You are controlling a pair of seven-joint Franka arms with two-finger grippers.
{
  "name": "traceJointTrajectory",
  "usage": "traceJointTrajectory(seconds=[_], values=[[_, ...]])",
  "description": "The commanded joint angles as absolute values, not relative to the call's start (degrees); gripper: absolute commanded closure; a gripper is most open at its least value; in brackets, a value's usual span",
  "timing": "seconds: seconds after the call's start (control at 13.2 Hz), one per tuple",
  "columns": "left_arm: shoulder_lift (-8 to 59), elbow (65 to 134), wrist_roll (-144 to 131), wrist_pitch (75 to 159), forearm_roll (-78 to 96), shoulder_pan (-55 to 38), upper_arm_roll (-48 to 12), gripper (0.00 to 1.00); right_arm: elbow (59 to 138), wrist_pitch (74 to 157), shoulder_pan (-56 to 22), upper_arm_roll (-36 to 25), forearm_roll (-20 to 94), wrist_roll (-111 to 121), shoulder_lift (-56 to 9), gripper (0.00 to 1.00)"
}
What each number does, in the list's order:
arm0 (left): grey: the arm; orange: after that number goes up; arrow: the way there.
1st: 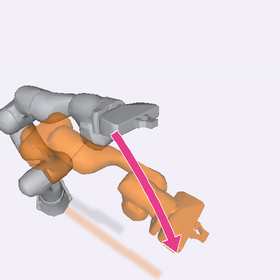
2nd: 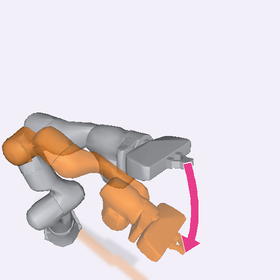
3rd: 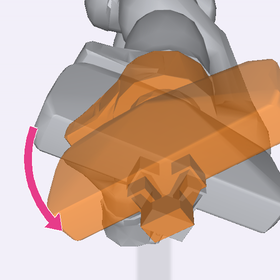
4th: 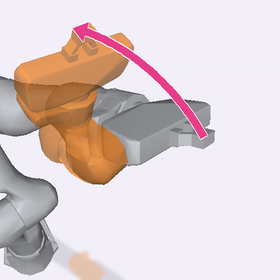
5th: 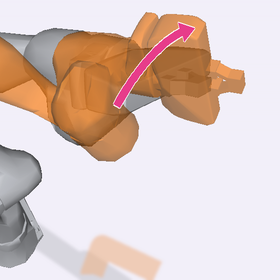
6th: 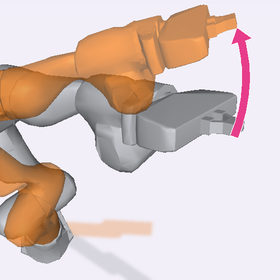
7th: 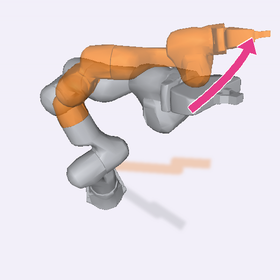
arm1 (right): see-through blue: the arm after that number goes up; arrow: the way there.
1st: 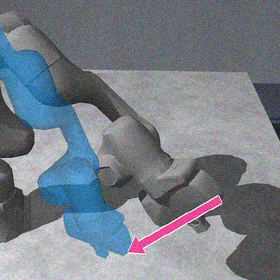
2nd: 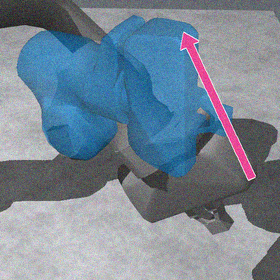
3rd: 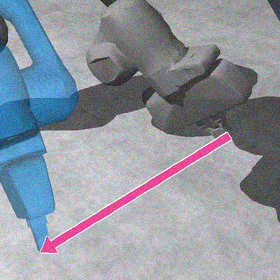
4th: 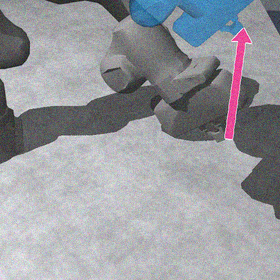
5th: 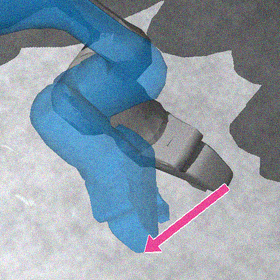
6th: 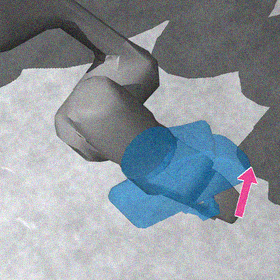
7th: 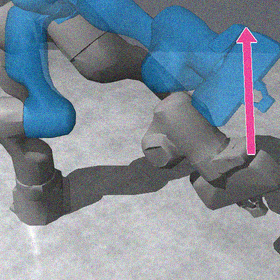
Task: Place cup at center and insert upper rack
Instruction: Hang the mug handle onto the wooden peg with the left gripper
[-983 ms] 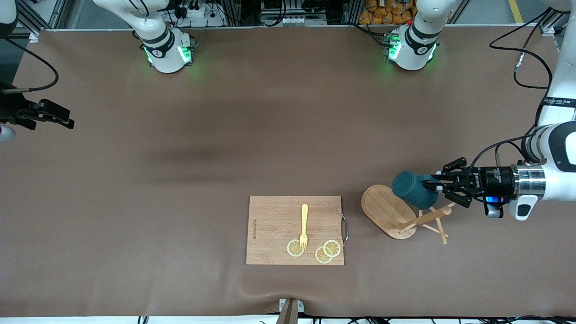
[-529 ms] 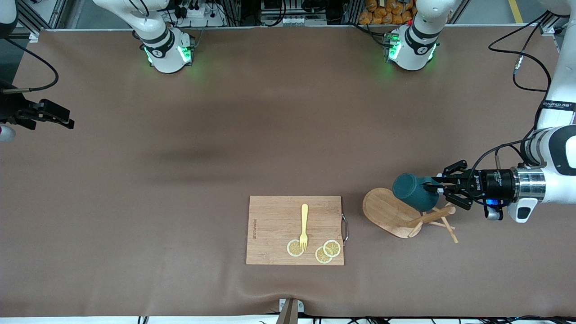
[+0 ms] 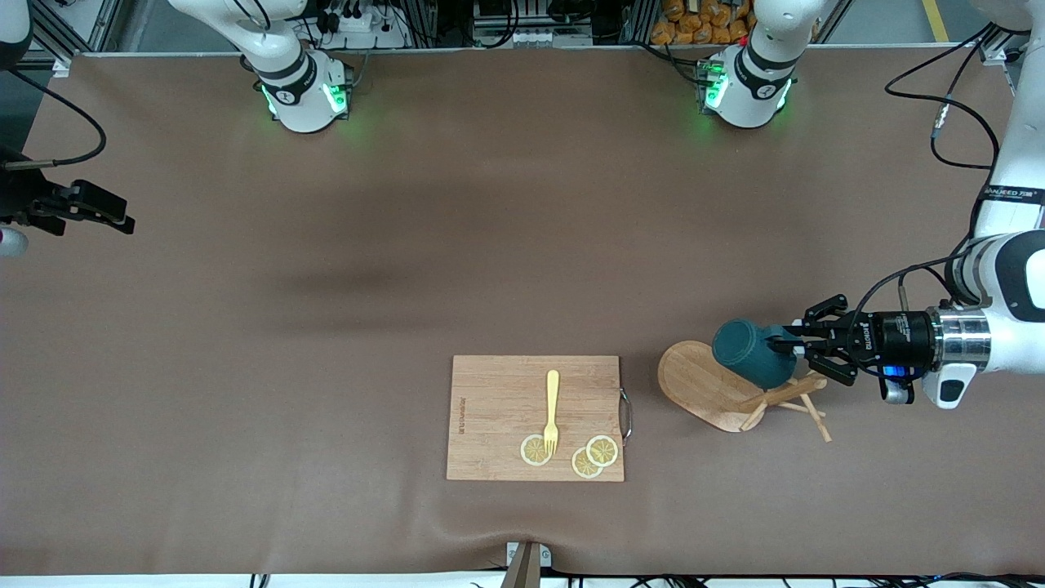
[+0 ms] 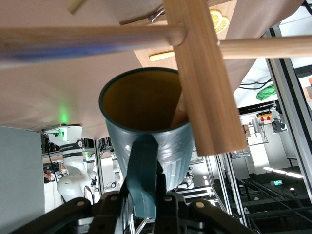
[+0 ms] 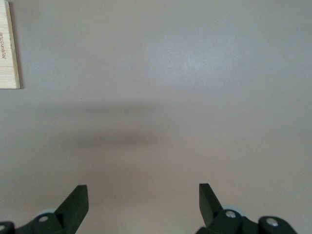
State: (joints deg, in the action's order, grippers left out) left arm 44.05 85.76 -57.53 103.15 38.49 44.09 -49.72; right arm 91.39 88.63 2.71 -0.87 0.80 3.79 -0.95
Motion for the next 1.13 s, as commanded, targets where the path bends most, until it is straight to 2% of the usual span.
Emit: traceJointTrajectory(seconds=[0.0,0.68,0.76,0.83,0.91,1.06], values=[[45.17,83.94,-56.69,101.95,39.64,43.15,-48.78,1.0,90.88,88.15,2.72,-0.88,0.7,3.87,-1.14,0.0],[46.84,82.44,-56.78,101.95,39.64,43.24,-48.78,1.0,90.88,88.15,2.72,-0.97,0.7,3.78,-1.14,0.0],[46.93,82.44,-56.69,101.95,39.64,43.24,-48.69,0.98,90.88,88.15,2.72,-0.97,0.7,3.78,-1.14,0.0],[47.02,82.44,-56.69,101.95,39.64,43.24,-48.69,0.81,90.88,88.15,2.72,-0.88,0.7,3.78,-1.14,0.0],[47.02,82.44,-56.69,101.95,39.64,43.16,-48.69,0.72,90.88,88.15,2.72,-0.97,0.7,3.87,-1.14,0.0],[47.02,82.35,-57.21,101.95,39.64,43.15,-48.69,0.13,90.88,88.15,2.72,-0.97,0.7,3.87,-1.14,0.0]])
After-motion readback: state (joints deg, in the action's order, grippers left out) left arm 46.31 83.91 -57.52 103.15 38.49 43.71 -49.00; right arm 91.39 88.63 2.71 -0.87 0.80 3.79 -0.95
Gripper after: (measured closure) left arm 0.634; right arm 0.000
